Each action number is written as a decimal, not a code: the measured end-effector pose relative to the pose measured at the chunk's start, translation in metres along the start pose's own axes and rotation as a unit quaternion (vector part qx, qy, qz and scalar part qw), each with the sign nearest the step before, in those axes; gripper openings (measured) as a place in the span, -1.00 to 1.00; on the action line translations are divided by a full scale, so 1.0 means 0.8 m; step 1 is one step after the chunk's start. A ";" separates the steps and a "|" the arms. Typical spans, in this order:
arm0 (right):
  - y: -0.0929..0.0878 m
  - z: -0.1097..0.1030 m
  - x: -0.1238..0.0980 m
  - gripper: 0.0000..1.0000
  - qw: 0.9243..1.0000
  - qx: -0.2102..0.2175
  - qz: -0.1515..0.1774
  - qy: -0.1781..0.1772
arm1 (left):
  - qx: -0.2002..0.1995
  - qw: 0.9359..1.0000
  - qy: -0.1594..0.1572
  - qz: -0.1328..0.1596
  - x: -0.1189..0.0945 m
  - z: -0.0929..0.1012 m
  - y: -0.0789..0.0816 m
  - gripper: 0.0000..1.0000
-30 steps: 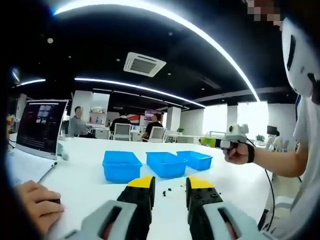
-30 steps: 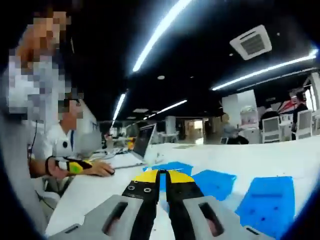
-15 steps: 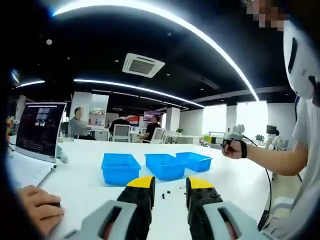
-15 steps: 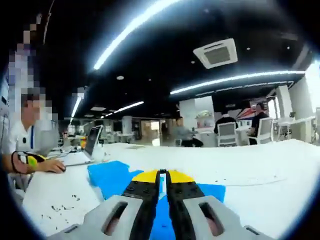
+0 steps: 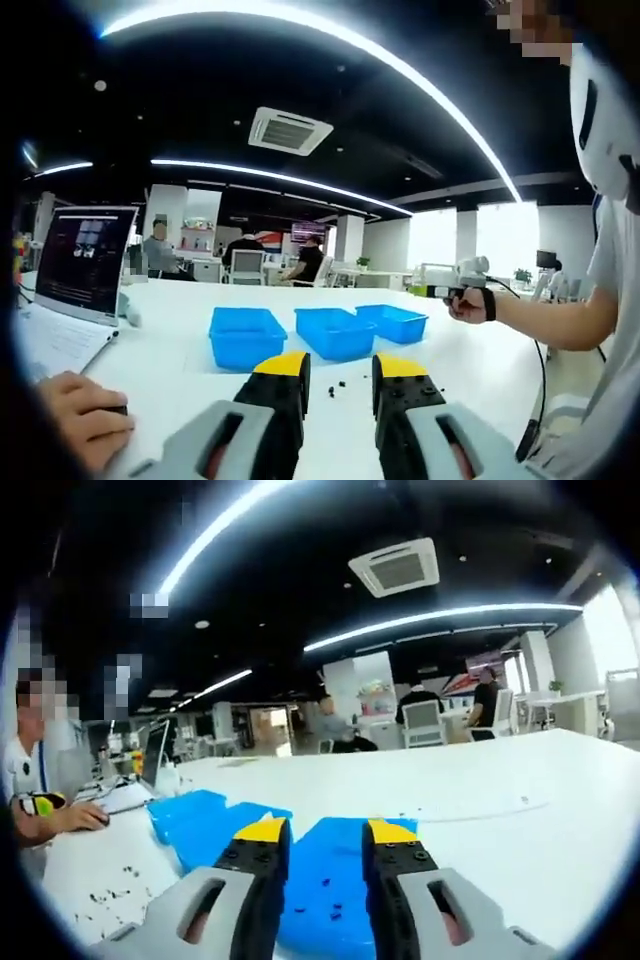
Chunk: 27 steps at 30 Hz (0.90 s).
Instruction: Pick up the resistors one by one and place each resistor into its matching bin, sorting the parts by color and model until every resistor is separated into the correct bin for its type
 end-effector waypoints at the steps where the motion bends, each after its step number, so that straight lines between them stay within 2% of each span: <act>1: 0.002 -0.002 0.001 -0.39 1.000 -0.005 0.000 0.003 | 0.000 1.000 -0.001 0.000 0.001 0.001 0.000 -0.46; 5: 0.008 -0.019 0.005 -0.43 0.999 -0.018 -0.008 0.034 | -0.002 1.000 -0.004 0.000 0.003 0.004 -0.001 -0.46; 8: 0.009 -0.043 0.010 -0.46 0.996 -0.034 -0.024 0.074 | -0.003 1.000 -0.006 0.000 0.004 0.006 -0.002 -0.46; 10: 0.010 -0.063 0.015 -0.47 0.992 -0.052 -0.036 0.105 | -0.002 1.000 -0.006 0.001 0.004 0.006 0.000 -0.46; 11: 0.012 -0.083 0.019 -0.47 0.987 -0.075 -0.050 0.137 | -0.002 1.000 -0.006 0.002 0.004 0.006 0.000 -0.46; 16: 0.026 -0.120 0.026 -0.47 0.980 -0.084 -0.054 0.169 | -0.001 1.000 -0.001 0.005 0.000 0.004 0.002 -0.46; 18: 0.025 -0.140 0.023 -0.48 0.973 -0.097 -0.061 0.203 | -0.002 1.000 0.001 0.006 -0.002 0.004 0.002 -0.46; 22: 0.004 -0.199 0.008 -0.51 0.940 -0.140 -0.104 0.294 | -0.004 1.000 0.004 0.005 -0.006 0.002 0.000 -0.46; 23: -0.006 -0.224 0.000 -0.51 0.922 -0.156 -0.123 0.331 | -0.004 1.000 0.004 0.004 -0.007 0.001 -0.001 -0.46; 24: -0.010 -0.238 -0.006 -0.51 0.910 -0.171 -0.130 0.354 | -0.004 1.000 0.005 0.004 -0.007 0.001 -0.001 -0.46; 25: -0.021 -0.263 -0.017 -0.51 0.885 -0.196 -0.148 0.395 | -0.004 1.000 0.005 0.003 -0.007 0.001 -0.002 -0.46; 27: -0.037 -0.294 -0.032 -0.51 0.846 -0.241 -0.172 0.443 | -0.005 1.000 0.004 0.003 -0.008 0.002 -0.003 -0.46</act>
Point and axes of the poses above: the point that each gripper's makers call its tool centre point, and the gripper's own axes: x roughly forward along the fingers, z roughly to its right, y roughly out of its top, the point moved 1 cm from there along -x, roughly backward along the fingers, and after that the axes turned 11 degrees about z, right-handed, at the moved point
